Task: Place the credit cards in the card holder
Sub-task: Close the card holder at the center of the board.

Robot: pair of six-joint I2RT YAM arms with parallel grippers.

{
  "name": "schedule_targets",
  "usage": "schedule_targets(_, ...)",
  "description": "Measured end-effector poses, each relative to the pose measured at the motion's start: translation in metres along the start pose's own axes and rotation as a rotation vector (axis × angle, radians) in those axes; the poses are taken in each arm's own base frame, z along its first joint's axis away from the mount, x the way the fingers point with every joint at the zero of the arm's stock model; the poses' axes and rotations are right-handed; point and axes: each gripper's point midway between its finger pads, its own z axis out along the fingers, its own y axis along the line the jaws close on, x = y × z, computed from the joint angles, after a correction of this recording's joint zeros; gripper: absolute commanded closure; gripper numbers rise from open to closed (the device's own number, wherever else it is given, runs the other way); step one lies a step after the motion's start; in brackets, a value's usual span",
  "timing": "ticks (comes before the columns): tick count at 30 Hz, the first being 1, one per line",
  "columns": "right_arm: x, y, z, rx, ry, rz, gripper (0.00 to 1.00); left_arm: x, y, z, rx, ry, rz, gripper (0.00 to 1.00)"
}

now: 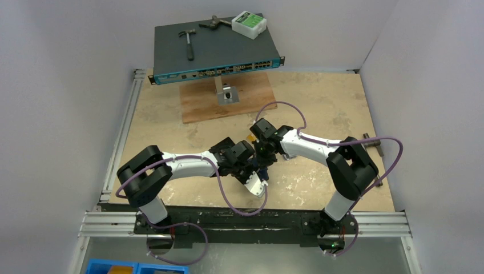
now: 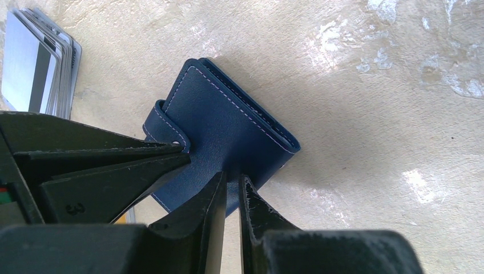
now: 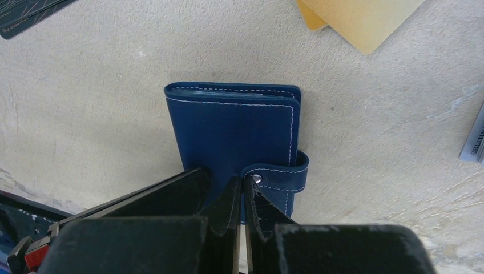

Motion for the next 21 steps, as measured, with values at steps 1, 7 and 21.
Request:
schedule_targets(1,0.0001,0.0001,0.0002,0.0,0.001,0.0,1.0,0.0,0.0,0.0,0.0,0.0,0.0,0.87)
schedule_targets(7,0.0003,0.0006,0.0003,-0.004,0.002,-0.002,1.0,0.0,-0.0003,0.0,0.0,0.0,-0.006,0.87)
schedule_targets(21,0.0012,0.0026,0.0018,-0.014,0.014,-0.002,1.0,0.0001,-0.0007,0.0,0.002,0.001,-0.007,0.88)
